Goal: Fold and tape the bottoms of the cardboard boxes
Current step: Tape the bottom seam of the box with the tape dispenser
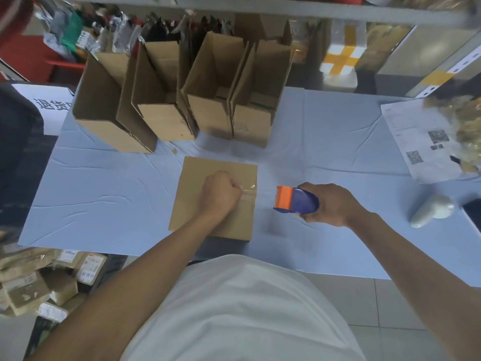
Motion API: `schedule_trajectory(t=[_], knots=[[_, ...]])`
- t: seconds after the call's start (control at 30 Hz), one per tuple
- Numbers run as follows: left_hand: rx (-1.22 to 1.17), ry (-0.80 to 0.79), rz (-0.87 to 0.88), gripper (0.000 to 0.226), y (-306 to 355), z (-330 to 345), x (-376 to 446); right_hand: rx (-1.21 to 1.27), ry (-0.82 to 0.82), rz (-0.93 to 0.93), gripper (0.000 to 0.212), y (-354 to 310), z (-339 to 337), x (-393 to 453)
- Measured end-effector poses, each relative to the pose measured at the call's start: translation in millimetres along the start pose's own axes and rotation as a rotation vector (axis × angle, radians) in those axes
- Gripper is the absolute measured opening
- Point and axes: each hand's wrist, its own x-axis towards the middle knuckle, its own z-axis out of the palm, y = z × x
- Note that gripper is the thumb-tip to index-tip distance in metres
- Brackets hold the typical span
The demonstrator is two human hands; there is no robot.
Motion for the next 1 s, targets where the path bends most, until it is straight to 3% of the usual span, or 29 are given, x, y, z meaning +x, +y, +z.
schedule_trajectory(t=[0.33, 0.43, 0.53, 0.67, 0.77, 0.83, 0.93, 1.0], knots=[[0.342, 0.040, 0.155, 0.025, 1.3, -3.8, 6.1, -0.073, -0.062, 0.003, 0.043, -9.5, -1.2, 10.3], [0.084, -0.095, 0.294, 0.010, 6.4, -4.9, 4.6, -0.111, -0.093, -0.004, 0.039, -13.3, -0.2, 15.9], [-0.275, -0.387, 0.171, 0.024, 13.2, -5.1, -3.5, -0.154, -0.123, 0.011, 0.038, -22.7, -2.7, 21.4], [-0.217, -0.415, 0.168, 0.027, 8.6, 0.3, -0.6, -0.201, -0.180, 0.104, 0.029, -62.0, -5.4, 34.0], [-0.059, -0.419, 0.222, 0.036, 5.8, 4.0, 6.0, -0.312, -0.226, 0.175, 0.037, -80.8, -5.3, 45.5], [0.172, -0.439, 0.355, 0.046, 1.9, 7.4, 8.0, -0.362, -0.247, 0.185, 0.038, -77.6, -3.4, 45.1], [0.587, -0.361, 0.617, 0.024, -0.8, 13.5, 6.2, -0.315, -0.196, 0.191, 0.034, -67.0, -6.9, 32.2], [0.632, -0.347, 0.639, 0.020, 6.5, 16.2, 5.3, -0.245, -0.117, 0.199, 0.032, -58.7, -12.7, 17.7]])
